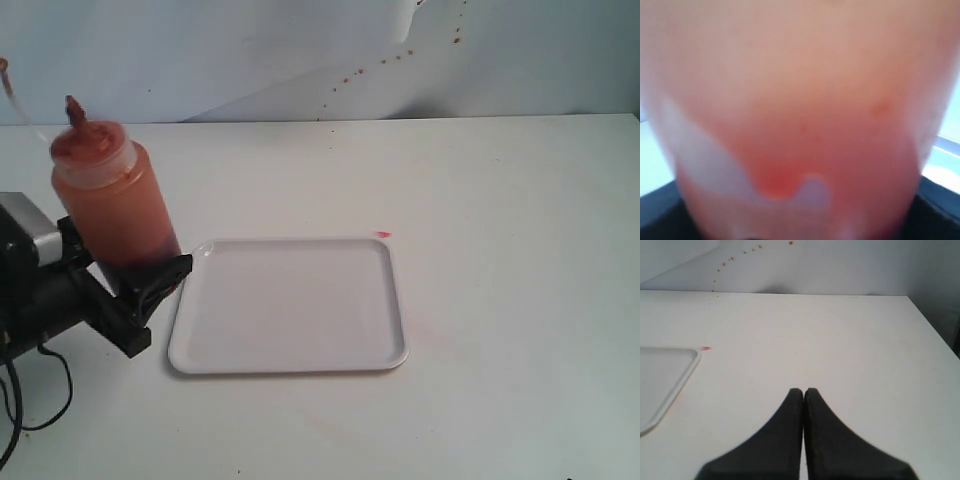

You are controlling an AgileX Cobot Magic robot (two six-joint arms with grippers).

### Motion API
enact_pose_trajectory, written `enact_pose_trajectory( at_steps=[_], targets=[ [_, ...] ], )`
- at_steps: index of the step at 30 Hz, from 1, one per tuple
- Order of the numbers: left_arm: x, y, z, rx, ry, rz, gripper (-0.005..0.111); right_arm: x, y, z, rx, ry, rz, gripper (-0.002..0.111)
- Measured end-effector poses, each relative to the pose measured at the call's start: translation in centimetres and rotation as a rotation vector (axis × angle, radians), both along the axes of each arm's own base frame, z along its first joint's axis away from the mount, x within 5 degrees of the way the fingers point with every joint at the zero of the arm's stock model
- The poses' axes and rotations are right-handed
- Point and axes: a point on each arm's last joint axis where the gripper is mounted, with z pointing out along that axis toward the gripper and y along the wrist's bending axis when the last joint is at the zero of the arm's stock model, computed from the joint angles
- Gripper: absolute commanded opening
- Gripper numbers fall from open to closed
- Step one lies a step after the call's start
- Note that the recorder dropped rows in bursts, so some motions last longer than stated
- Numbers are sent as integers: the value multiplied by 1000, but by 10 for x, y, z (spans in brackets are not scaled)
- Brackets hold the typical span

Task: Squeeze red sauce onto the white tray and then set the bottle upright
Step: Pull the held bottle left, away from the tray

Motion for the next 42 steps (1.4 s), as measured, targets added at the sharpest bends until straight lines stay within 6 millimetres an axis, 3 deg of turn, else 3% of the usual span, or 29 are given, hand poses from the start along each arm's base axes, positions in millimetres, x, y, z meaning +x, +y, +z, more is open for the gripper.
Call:
enact_pose_trajectory(
  at_steps=[5,10,17,31,42],
  targets=[
    [-21,10,6,7,-12,123,0,0,0,0,0,0,0,0],
    [-41,13,3,62,-19,130,0,0,0,0,0,0,0,0],
    [-51,13,-2,75,12,126,0,0,0,0,0,0,0,0],
    [-43,14,3,74,-20,144,0,0,0,0,0,0,0,0],
    [-10,12,8,67,-77,141,0,0,0,0,0,0,0,0]
  ],
)
